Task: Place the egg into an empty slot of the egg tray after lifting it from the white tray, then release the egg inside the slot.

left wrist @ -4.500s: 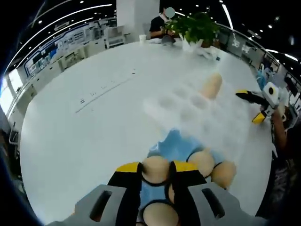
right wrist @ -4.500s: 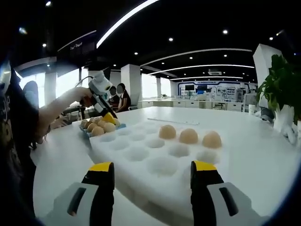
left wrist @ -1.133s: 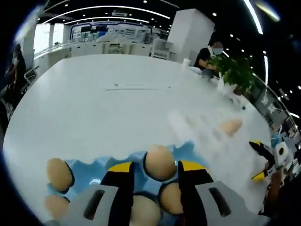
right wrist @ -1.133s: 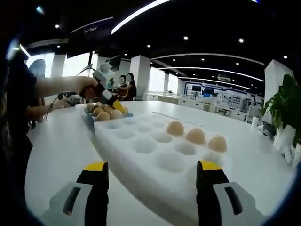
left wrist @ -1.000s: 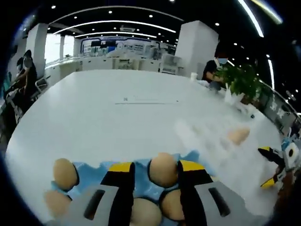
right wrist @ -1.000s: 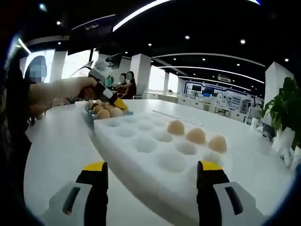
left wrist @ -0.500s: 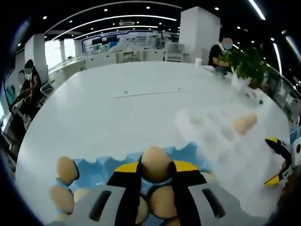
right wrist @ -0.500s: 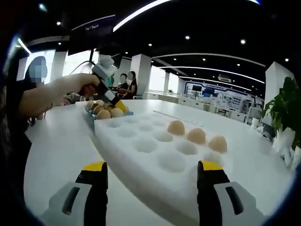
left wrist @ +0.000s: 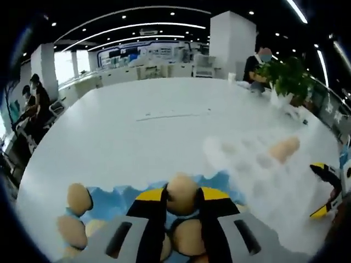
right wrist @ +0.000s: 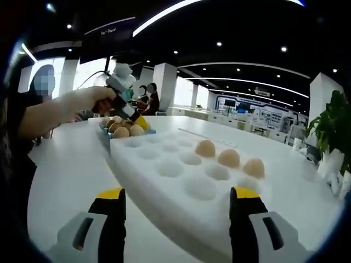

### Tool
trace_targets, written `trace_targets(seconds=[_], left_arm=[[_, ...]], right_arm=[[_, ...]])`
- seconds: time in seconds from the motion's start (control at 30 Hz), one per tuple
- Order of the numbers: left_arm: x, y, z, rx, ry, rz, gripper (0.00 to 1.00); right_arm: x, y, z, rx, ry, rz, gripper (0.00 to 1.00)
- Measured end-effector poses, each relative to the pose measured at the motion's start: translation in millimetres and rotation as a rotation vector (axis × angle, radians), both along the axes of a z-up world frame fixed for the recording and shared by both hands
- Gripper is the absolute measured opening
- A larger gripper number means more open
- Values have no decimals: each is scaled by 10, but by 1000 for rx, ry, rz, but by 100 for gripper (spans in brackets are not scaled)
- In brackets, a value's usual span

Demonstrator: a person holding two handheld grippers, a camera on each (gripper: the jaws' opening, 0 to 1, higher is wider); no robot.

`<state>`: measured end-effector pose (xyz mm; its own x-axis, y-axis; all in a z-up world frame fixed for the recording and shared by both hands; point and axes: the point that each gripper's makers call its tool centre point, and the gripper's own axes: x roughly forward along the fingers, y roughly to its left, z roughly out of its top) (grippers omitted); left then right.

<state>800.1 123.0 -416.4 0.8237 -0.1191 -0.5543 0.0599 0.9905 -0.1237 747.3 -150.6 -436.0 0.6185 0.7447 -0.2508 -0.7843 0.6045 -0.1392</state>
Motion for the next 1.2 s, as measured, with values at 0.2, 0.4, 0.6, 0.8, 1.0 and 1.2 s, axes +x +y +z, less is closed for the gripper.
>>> trace_targets(seconds=[0.2, 0.4, 0.6, 0.8, 1.0, 1.2], left_arm=[[-83, 10, -7, -56, -26, -35, 4], [-134, -105, 48, -180, -106, -61, 18], [-116, -115, 100, -100, -125, -106, 23], [-138, -109, 85, -83, -111, -128, 31], [-113, 4, 74, -49, -94, -82, 40], [-88, -75, 42, -32, -73, -94, 41]], right_arm=[[10, -1, -3, -9, 7, -1, 80], [-50, 2, 62, 10, 98, -22, 76], [-165, 171, 219, 110, 215, 60, 50], [-204, 392, 195, 49, 218, 62, 55], [-212, 548, 285, 39, 214, 73, 55], [-204, 633, 364, 33, 210, 72, 55]])
